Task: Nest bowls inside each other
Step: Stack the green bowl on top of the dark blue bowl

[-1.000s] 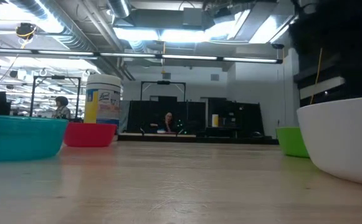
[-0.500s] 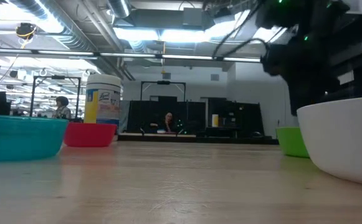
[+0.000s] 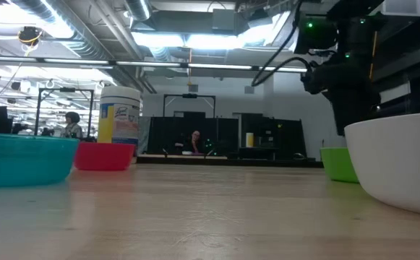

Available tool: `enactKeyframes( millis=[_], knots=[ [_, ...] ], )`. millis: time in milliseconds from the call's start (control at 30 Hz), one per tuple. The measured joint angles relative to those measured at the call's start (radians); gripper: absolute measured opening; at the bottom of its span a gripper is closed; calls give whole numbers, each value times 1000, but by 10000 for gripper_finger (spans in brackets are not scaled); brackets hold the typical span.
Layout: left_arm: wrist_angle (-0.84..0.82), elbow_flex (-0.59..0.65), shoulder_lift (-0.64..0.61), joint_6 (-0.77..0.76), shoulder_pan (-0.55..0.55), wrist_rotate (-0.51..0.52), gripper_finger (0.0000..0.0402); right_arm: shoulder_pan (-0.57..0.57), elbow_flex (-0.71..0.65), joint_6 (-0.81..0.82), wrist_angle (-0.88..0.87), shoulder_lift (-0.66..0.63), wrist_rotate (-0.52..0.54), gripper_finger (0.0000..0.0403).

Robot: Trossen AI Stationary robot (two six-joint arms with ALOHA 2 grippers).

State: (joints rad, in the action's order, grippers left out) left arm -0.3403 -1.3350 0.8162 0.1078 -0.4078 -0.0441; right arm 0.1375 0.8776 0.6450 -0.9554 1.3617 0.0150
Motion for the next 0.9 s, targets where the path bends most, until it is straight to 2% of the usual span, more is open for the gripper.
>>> enactKeyframes(
  millis=[267, 500, 667, 733, 800, 900],
  knots=[
    [31, 0, 0, -1, 0, 2, 114, -20, -11, -28, -47, 0, -34, 166],
    [30, 0, 0, 0, 0, 3, 114, -42, -79, 1, -13, 0, -61, 178],
    [30, 0, 0, 0, 0, 8, 114, -42, -143, 12, 56, 0, -83, 167],
    [30, 0, 0, 0, 0, 9, 114, -41, -164, 27, 78, 0, -83, 154],
    [30, 0, 0, 0, 0, 10, 114, -41, -183, 28, 78, 0, -83, 120],
    [30, 0, 0, 2, 0, 10, 114, -41, -191, 5, 84, 0, -86, 30]
  ],
)
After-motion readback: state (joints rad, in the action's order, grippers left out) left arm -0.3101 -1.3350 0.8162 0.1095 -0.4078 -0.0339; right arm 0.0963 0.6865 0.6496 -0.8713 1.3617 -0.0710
